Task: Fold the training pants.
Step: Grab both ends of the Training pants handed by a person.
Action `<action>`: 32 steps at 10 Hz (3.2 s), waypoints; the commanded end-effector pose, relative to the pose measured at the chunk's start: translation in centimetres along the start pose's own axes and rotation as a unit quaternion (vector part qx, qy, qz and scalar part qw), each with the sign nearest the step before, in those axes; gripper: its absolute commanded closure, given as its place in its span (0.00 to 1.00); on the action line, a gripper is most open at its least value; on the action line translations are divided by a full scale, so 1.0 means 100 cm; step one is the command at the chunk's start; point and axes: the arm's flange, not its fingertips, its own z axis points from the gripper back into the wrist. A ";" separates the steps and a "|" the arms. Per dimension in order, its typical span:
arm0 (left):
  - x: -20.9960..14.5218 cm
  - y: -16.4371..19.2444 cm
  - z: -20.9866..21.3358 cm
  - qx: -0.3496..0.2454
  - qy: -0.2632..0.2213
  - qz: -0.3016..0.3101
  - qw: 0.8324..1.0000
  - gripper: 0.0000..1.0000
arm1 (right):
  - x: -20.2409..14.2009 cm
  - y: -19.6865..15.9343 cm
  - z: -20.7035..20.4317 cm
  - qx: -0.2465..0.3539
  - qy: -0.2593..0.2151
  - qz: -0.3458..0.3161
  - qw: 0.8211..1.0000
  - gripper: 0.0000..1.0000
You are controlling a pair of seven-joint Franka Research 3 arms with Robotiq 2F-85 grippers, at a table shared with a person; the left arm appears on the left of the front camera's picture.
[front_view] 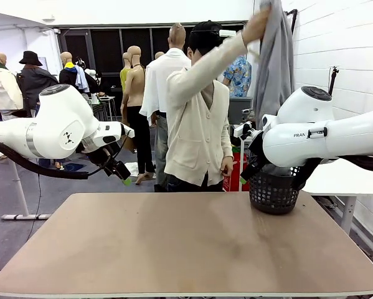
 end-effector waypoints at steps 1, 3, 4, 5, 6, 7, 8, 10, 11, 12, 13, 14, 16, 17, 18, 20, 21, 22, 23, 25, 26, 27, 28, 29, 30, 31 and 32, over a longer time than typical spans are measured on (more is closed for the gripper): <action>0.000 0.001 -0.001 0.000 0.001 0.000 1.000 0.00 | 0.000 -0.001 0.000 0.001 -0.001 0.000 1.000 0.00; 0.000 0.001 -0.001 0.000 0.001 0.000 1.000 0.00 | 0.000 -0.001 0.000 0.001 -0.001 0.000 1.000 0.00; 0.000 0.001 -0.001 0.000 0.001 0.000 1.000 0.00 | 0.000 -0.001 0.000 0.001 -0.001 0.000 1.000 0.00; 0.000 0.001 -0.001 0.000 0.001 0.000 1.000 0.00 | 0.000 -0.001 0.000 0.001 -0.001 0.000 1.000 0.00; 0.000 0.001 -0.001 0.000 0.001 0.000 1.000 0.00 | 0.000 -0.001 0.000 0.001 -0.001 0.000 1.000 0.00; 0.000 0.001 -0.001 0.000 0.001 0.000 1.000 0.00 | 0.000 -0.001 0.000 0.001 -0.001 0.000 1.000 0.00; 0.000 0.001 -0.001 0.000 0.001 0.000 1.000 0.00 | 0.000 -0.001 0.000 0.001 -0.001 0.000 1.000 0.00; 0.000 0.001 -0.001 0.000 0.001 0.000 1.000 0.00 | 0.000 -0.001 0.000 0.001 -0.001 0.000 1.000 0.00; 0.000 0.001 -0.001 0.000 0.001 0.000 1.000 0.00 | 0.000 -0.001 0.000 0.001 -0.001 0.000 1.000 0.00; 0.000 0.001 -0.001 0.000 0.001 0.000 1.000 0.00 | 0.000 -0.001 0.000 0.001 -0.001 0.000 1.000 0.00; 0.000 0.001 -0.001 0.000 0.001 0.000 1.000 0.00 | 0.000 -0.001 0.000 0.001 -0.001 0.000 1.000 0.00; 0.000 0.001 -0.001 0.000 0.001 0.000 1.000 0.00 | 0.000 -0.001 0.000 0.001 -0.001 0.000 1.000 0.00; 0.000 0.001 -0.001 0.000 0.001 0.000 1.000 0.00 | 0.000 -0.001 0.000 0.001 -0.001 0.000 1.000 0.00; 0.000 0.001 -0.001 0.000 0.001 0.000 1.000 0.00 | 0.000 -0.001 0.000 0.001 -0.001 0.000 1.000 0.00; 0.000 0.001 -0.001 0.000 0.001 0.000 1.000 0.00 | 0.000 -0.001 0.000 0.001 -0.001 0.000 1.000 0.00; 0.000 0.001 -0.001 0.000 0.001 0.000 1.000 0.00 | 0.000 -0.001 0.000 0.001 -0.001 0.000 1.000 0.00; 0.000 0.001 -0.001 0.000 0.001 0.000 1.000 0.00 | 0.000 -0.001 0.000 0.001 -0.001 0.000 1.000 0.00; 0.000 0.001 -0.001 0.000 0.001 0.000 1.000 0.00 | 0.000 -0.001 0.000 0.001 -0.001 0.000 1.000 0.00; 0.000 0.001 -0.001 0.000 0.001 0.000 1.000 0.00 | 0.000 -0.001 0.000 0.001 -0.001 0.000 1.000 0.00; 0.000 0.001 -0.001 0.000 0.001 0.000 1.000 0.00 | 0.000 -0.001 0.000 0.001 -0.001 0.000 1.000 0.00; 0.000 0.001 -0.001 0.000 0.001 0.000 1.000 0.00 | 0.000 -0.001 0.000 0.001 -0.001 0.000 1.000 0.00; 0.000 0.001 -0.001 0.000 0.001 0.000 1.000 0.00 | 0.000 -0.001 0.000 0.001 -0.001 0.000 1.000 0.00; 0.000 0.001 -0.001 0.000 0.001 0.000 1.000 0.00 | 0.000 -0.001 0.000 0.001 -0.001 0.000 1.000 0.00; 0.000 0.001 -0.001 0.000 0.001 0.000 1.000 0.00 | 0.000 -0.001 0.000 0.001 -0.001 0.000 1.000 0.00; 0.000 0.001 -0.001 0.000 0.001 0.000 1.000 0.00 | 0.000 -0.001 0.000 0.001 -0.001 0.000 1.000 0.00; 0.000 0.001 -0.001 0.000 0.001 0.000 1.000 0.00 | 0.000 -0.001 0.000 0.001 -0.001 0.000 1.000 0.00; 0.000 0.001 -0.001 0.000 0.001 0.000 1.000 0.00 | 0.000 -0.001 0.000 0.001 -0.001 0.000 1.000 0.00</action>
